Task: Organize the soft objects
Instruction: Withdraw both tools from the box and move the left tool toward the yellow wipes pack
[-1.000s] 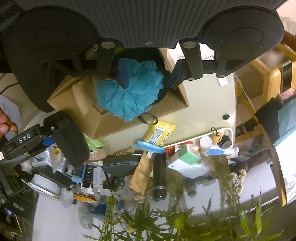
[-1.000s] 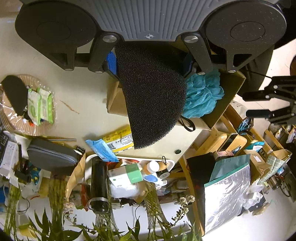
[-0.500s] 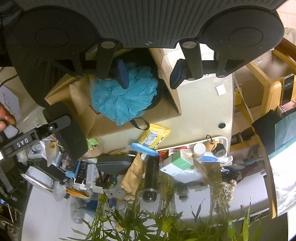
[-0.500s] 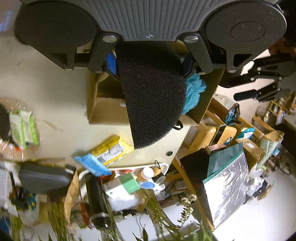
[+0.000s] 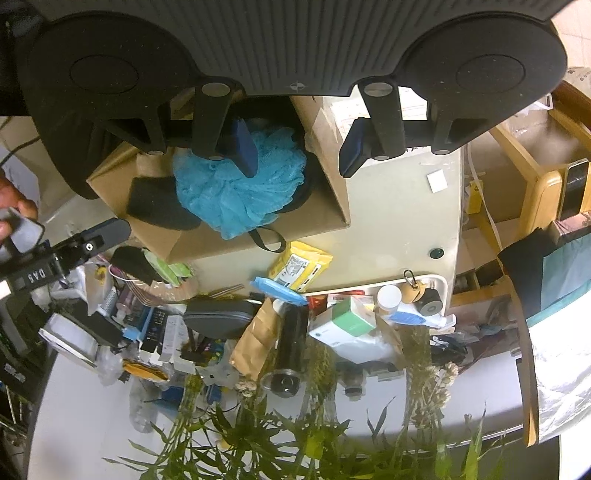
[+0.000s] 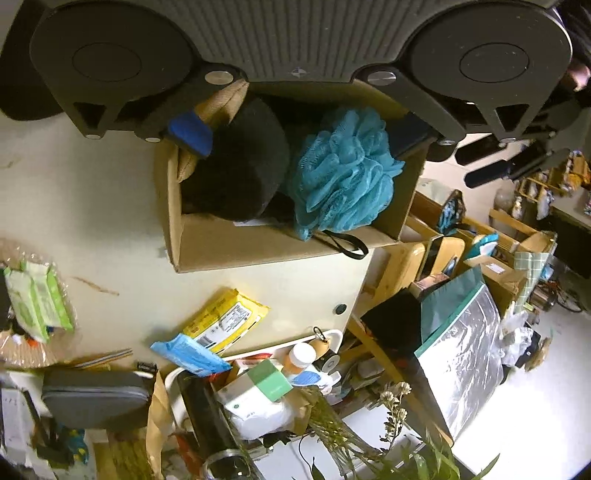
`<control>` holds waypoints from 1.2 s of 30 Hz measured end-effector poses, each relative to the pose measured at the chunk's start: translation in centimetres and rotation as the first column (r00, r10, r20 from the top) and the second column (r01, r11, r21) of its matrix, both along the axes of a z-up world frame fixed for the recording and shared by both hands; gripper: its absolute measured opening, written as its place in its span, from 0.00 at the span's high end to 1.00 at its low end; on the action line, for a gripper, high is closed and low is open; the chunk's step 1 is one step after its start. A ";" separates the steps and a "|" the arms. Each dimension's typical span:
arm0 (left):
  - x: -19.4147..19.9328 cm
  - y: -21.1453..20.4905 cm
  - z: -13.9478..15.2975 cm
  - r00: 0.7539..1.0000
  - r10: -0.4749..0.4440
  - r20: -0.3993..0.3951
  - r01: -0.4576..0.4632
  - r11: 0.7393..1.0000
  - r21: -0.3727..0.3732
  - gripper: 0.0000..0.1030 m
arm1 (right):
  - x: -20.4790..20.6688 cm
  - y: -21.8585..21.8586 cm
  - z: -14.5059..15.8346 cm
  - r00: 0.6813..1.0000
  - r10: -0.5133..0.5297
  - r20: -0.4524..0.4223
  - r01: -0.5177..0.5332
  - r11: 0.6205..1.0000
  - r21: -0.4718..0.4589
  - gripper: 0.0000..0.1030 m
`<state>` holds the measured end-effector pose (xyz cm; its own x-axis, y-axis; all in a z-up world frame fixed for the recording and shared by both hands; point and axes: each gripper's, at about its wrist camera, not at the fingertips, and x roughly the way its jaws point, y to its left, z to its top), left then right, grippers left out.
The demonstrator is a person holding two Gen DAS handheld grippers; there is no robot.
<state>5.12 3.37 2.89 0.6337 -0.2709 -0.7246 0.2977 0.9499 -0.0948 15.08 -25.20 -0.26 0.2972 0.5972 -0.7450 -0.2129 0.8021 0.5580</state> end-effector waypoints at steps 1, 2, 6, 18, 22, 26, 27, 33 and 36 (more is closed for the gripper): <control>0.1 0.0 0.0 1.000 0.001 0.000 -0.001 1.000 -0.002 0.54 | -0.1 0.1 0.1 1.000 0.003 0.010 -0.003 1.000 -0.013 0.00; 0.1 0.0 0.1 1.000 0.001 0.000 -0.001 1.000 -0.002 0.54 | -0.2 0.1 0.1 1.000 0.008 0.020 -0.008 1.000 -0.029 0.00; 0.2 -0.1 0.1 1.000 0.003 0.000 -0.003 1.000 0.004 0.54 | -0.6 0.4 0.5 0.998 0.028 0.065 -0.023 0.996 -0.084 0.00; 1.1 -0.3 -0.1 1.000 0.024 -0.018 -0.023 0.999 0.040 0.54 | -1.0 0.6 1.3 0.975 0.069 0.213 -0.012 0.966 -0.258 0.00; 1.3 -0.4 -0.1 0.999 0.034 -0.005 -0.034 0.998 0.061 0.54 | -1.1 0.5 1.3 0.963 0.077 0.259 0.006 0.952 -0.307 0.00; 1.7 -0.3 0.0 0.999 0.046 0.003 -0.046 0.996 0.075 0.54 | -1.3 0.3 1.2 0.951 0.082 0.298 0.022 0.944 -0.330 0.00; 1.8 -0.3 0.0 0.999 0.048 0.005 -0.048 0.996 0.078 0.54 | -1.2 0.2 1.2 0.948 0.083 0.307 0.027 0.941 -0.338 0.00; 2.2 -0.3 0.2 0.998 0.058 0.028 -0.061 0.994 0.092 0.53 | -1.1 0.3 1.1 0.927 0.116 0.357 0.046 0.909 -0.414 0.00; 2.7 -0.2 0.3 0.997 0.062 0.036 -0.065 0.993 0.096 0.53 | -0.8 0.3 1.1 0.927 0.134 0.349 0.030 0.904 -0.427 0.00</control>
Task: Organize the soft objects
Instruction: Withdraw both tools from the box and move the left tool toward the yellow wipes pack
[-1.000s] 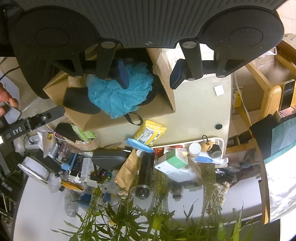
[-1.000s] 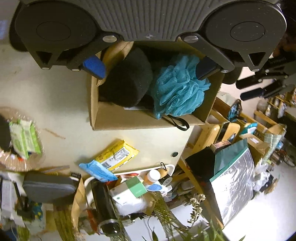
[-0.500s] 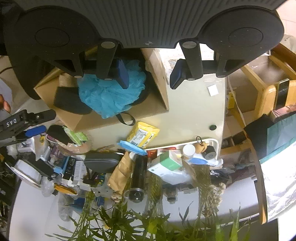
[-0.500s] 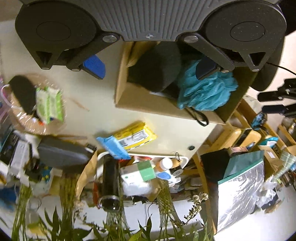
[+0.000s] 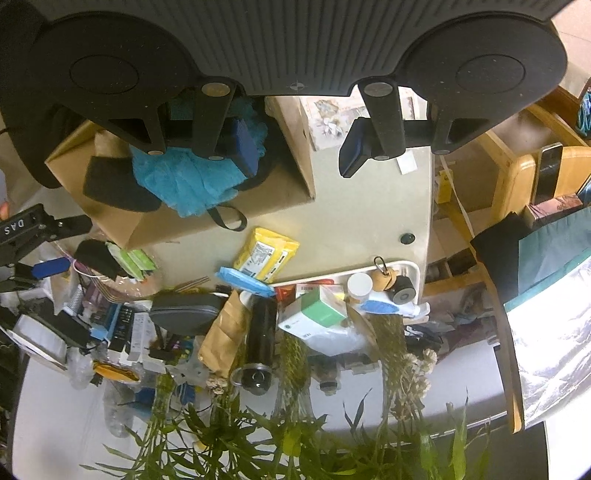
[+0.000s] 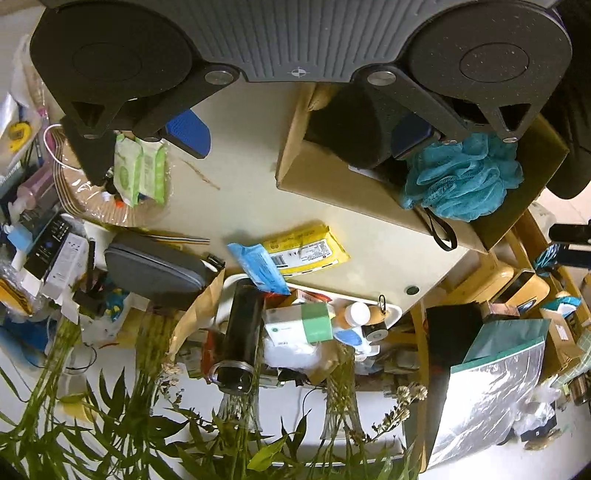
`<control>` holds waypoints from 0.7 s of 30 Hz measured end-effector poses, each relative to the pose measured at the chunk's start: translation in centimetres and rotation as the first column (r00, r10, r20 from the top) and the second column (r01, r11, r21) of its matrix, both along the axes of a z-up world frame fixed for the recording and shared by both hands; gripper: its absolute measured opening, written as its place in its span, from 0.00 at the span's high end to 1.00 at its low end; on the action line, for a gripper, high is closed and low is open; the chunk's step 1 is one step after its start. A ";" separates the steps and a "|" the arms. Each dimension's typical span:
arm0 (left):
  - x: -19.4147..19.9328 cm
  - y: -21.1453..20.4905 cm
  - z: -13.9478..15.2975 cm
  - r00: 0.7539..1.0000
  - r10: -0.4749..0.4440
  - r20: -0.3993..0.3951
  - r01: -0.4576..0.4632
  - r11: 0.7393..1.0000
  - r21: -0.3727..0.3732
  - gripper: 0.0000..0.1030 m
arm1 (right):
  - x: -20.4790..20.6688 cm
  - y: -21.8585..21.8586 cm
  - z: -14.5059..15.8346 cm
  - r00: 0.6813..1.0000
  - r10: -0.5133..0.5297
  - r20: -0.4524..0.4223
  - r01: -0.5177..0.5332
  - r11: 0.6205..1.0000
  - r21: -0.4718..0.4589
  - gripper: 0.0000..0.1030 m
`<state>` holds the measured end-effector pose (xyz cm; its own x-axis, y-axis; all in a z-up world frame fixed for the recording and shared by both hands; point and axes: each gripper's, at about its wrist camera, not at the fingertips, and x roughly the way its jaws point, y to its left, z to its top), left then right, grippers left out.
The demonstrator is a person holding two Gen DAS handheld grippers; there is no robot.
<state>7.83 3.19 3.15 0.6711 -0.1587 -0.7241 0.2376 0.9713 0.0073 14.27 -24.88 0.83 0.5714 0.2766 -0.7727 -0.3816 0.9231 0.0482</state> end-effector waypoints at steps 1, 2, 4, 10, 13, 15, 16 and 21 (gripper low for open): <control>0.1 0.0 0.0 1.000 0.002 0.003 -0.002 1.000 0.002 0.53 | 0.1 0.0 0.0 1.000 0.002 -0.001 -0.002 1.000 -0.002 0.00; 0.2 0.1 0.0 1.000 0.004 0.006 -0.004 1.000 0.002 0.53 | 0.2 0.0 0.1 1.000 0.003 0.004 -0.003 1.000 -0.007 0.00; 0.6 0.0 0.1 1.000 0.006 0.009 -0.006 1.000 0.003 0.53 | 0.3 0.0 0.2 1.000 0.004 0.023 -0.004 1.000 -0.023 0.00; 1.6 0.1 0.0 1.000 0.002 0.018 -0.002 1.000 0.006 0.53 | 1.2 -0.5 0.1 1.000 0.008 0.029 -0.008 1.000 -0.006 0.00; 2.1 0.1 0.0 0.999 0.003 0.034 -0.003 1.000 -0.001 0.39 | 1.8 -0.9 -0.1 1.000 0.001 0.030 -0.001 1.000 0.003 0.00; 2.5 0.2 0.0 0.999 0.008 0.049 -0.008 1.000 -0.003 0.34 | 2.2 -1.0 -0.2 0.999 -0.001 0.036 0.000 1.000 0.006 0.00; 2.7 0.2 0.1 0.999 0.006 0.053 -0.006 1.000 -0.005 0.32 | 2.3 -1.1 -0.2 0.999 -0.003 0.036 0.003 1.000 0.007 0.00; 4.1 0.5 0.2 0.998 0.012 0.070 -0.010 1.000 -0.017 0.31 | 3.4 -1.5 -0.6 0.999 -0.023 0.043 0.022 1.000 0.018 0.00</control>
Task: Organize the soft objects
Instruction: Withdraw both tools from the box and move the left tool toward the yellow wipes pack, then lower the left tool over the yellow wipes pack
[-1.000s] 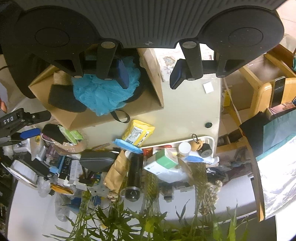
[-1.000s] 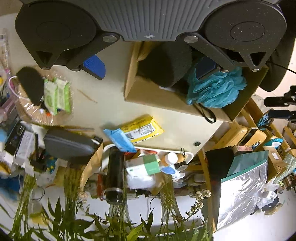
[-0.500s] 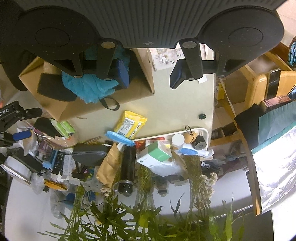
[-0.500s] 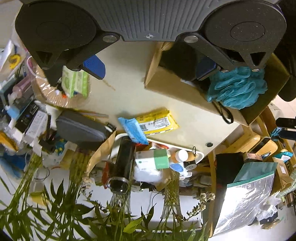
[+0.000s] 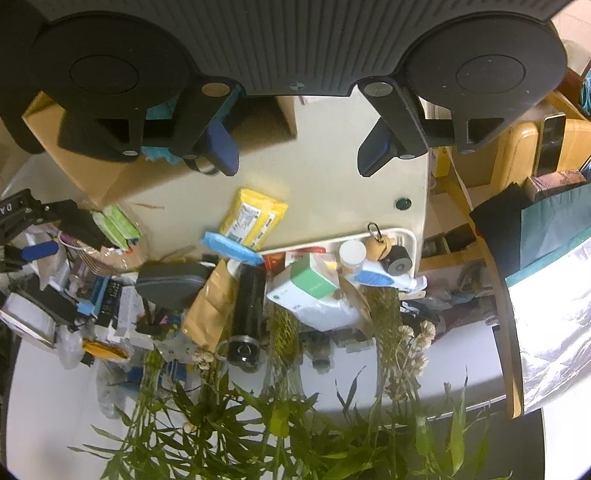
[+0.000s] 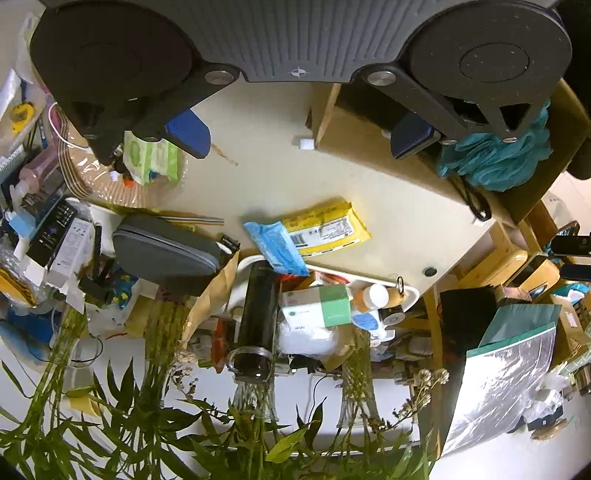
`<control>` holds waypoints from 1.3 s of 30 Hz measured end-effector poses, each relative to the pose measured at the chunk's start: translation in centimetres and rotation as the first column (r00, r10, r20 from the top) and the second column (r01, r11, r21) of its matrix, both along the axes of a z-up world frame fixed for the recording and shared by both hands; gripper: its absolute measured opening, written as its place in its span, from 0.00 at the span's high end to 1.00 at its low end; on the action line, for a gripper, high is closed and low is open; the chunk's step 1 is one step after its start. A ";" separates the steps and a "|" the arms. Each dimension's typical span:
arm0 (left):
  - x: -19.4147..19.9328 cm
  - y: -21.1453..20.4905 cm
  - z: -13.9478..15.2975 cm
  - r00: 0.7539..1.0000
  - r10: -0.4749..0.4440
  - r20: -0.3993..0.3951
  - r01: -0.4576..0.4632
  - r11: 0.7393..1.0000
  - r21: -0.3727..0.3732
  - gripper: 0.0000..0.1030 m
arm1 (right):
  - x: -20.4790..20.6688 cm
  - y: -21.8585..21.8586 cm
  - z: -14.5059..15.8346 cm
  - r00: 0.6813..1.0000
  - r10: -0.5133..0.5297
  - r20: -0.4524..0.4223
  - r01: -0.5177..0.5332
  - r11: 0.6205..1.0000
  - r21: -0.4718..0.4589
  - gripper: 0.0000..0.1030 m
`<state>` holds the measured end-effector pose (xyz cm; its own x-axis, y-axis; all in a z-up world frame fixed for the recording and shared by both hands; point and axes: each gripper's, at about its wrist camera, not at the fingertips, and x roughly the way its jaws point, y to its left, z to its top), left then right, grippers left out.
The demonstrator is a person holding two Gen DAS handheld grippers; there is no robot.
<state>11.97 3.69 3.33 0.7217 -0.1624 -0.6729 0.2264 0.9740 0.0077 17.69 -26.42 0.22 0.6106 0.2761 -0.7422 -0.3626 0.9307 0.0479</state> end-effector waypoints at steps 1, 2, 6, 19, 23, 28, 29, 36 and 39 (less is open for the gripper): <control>0.4 0.1 -0.1 1.000 0.004 0.002 -0.004 1.000 -0.001 0.31 | 0.3 -0.1 -0.2 1.000 -0.004 -0.001 0.004 1.000 0.003 0.00; 0.7 0.2 -0.1 1.000 0.009 0.003 -0.009 1.000 -0.002 0.31 | 0.5 -0.1 -0.3 1.000 -0.009 0.000 0.009 1.000 0.002 0.00; 2.0 0.5 -0.3 1.000 0.018 0.007 -0.018 1.000 -0.011 0.31 | 1.1 0.1 -1.0 0.999 -0.031 0.030 0.032 0.998 -0.050 0.00; 5.6 0.3 -1.7 0.995 -0.102 0.019 0.102 0.995 0.000 0.24 | 3.1 0.1 -2.3 0.999 -0.004 0.038 0.006 0.998 -0.066 0.00; 7.1 0.2 -2.5 0.992 -0.126 0.009 0.126 0.992 0.010 0.24 | 3.9 0.0 -2.6 0.999 -0.006 0.036 0.008 0.997 -0.071 0.00; 8.9 0.3 -3.5 0.988 -0.155 0.000 0.155 0.988 0.008 0.24 | 5.1 -0.6 -3.2 1.000 -0.011 0.009 0.011 0.999 -0.036 0.00; 9.4 0.3 -3.8 0.987 -0.162 -0.003 0.162 0.987 0.005 0.24 | 5.4 -0.8 -3.4 1.000 -0.013 -0.002 0.013 1.000 -0.019 0.00; 12.0 0.1 -5.8 0.979 -0.203 -0.035 0.203 0.979 0.009 0.24 | 6.9 -1.9 -4.7 0.999 -0.031 -0.040 0.034 0.998 0.062 0.00; 13.2 0.0 -6.8 0.973 -0.228 -0.046 0.228 0.974 -0.004 0.24 | 7.6 -2.4 -5.1 0.999 -0.034 -0.041 0.037 0.997 0.073 0.00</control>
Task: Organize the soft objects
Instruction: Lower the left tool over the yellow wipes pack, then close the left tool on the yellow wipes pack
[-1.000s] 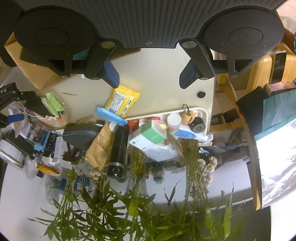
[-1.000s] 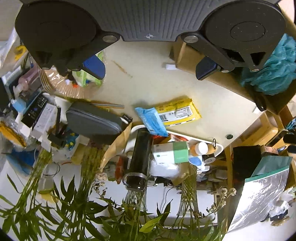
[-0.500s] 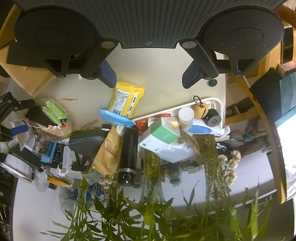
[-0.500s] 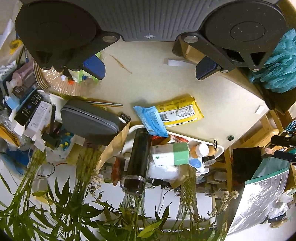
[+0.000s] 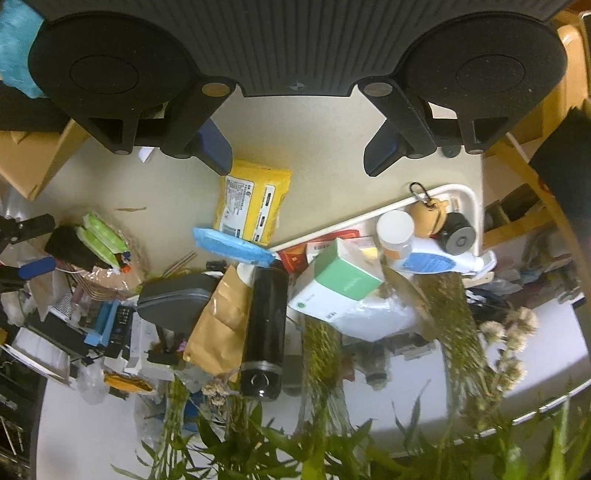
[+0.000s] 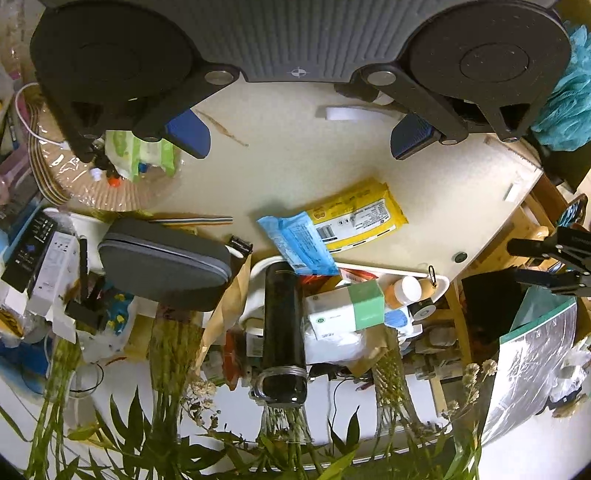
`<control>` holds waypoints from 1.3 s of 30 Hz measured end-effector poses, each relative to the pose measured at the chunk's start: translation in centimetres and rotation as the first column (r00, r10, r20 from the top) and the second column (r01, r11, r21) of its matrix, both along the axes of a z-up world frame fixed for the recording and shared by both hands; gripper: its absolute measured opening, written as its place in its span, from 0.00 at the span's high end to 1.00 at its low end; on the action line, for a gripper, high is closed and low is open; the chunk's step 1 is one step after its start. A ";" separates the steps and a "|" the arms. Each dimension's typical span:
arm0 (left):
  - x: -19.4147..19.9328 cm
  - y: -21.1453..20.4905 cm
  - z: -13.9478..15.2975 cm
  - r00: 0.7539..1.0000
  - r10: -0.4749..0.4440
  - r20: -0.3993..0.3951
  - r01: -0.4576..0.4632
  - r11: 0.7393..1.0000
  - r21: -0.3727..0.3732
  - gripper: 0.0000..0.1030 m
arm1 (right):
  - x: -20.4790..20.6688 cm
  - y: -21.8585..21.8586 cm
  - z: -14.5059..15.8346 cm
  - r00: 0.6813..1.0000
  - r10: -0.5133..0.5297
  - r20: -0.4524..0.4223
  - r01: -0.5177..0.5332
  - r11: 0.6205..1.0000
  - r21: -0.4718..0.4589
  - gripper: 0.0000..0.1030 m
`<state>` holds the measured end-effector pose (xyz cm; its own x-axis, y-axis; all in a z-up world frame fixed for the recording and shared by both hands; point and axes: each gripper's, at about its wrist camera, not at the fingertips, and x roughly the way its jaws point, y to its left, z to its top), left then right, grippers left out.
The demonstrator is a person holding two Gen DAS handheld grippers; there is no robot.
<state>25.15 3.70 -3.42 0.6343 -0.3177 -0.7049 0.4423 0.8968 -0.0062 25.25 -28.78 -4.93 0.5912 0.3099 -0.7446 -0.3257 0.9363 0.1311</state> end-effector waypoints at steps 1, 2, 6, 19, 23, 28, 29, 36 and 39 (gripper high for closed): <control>0.4 0.0 -0.3 1.000 -0.006 -0.006 0.006 1.000 -0.006 0.24 | 0.2 -0.1 -0.2 1.000 -0.001 -0.001 0.001 1.000 -0.001 0.00; 0.9 -0.1 -0.7 1.000 -0.013 -0.016 0.013 1.000 -0.014 0.24 | 0.5 -0.2 -0.4 1.000 -0.005 -0.001 0.005 1.000 -0.005 0.00; 2.9 -0.3 -2.1 0.996 -0.054 -0.065 0.050 0.997 -0.057 0.24 | 1.3 -0.5 -1.3 1.000 -0.022 -0.007 0.022 1.000 -0.017 0.00; 7.4 -2.8 -7.1 0.984 -0.132 -0.119 0.122 0.989 -0.084 0.24 | 3.3 -1.6 -4.6 0.996 -0.069 -0.062 0.072 0.996 0.047 0.00; 8.3 -3.8 -8.3 0.979 -0.164 -0.118 0.157 0.986 -0.065 0.23 | 3.5 -1.8 -5.5 0.994 -0.076 -0.082 0.081 0.995 0.063 0.00; 9.5 -5.0 -9.7 0.974 -0.192 -0.117 0.187 0.981 -0.056 0.23 | 3.6 -1.9 -6.5 0.991 -0.079 -0.105 0.087 0.993 0.080 0.00; 9.7 -5.2 -9.8 0.973 -0.197 -0.117 0.192 0.980 -0.056 0.23 | 3.6 -1.9 -6.7 0.991 -0.077 -0.108 0.086 0.993 0.083 0.00; 10.9 -7.0 -11.0 0.972 -0.206 -0.115 0.201 0.978 -0.056 0.15 | 3.8 -2.0 -7.6 0.990 -0.078 -0.119 0.087 0.993 0.075 0.00; 11.1 -7.9 -11.5 0.969 -0.219 -0.114 0.215 0.975 -0.048 0.14 | 3.9 -2.2 -7.7 0.989 -0.079 -0.121 0.089 0.993 0.076 0.00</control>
<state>36.22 -4.20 -14.90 0.4605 -0.4644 -0.7565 0.6205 0.7779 -0.0998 29.16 -31.03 -12.65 0.5277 0.3247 -0.7850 -0.2241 0.9445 0.2401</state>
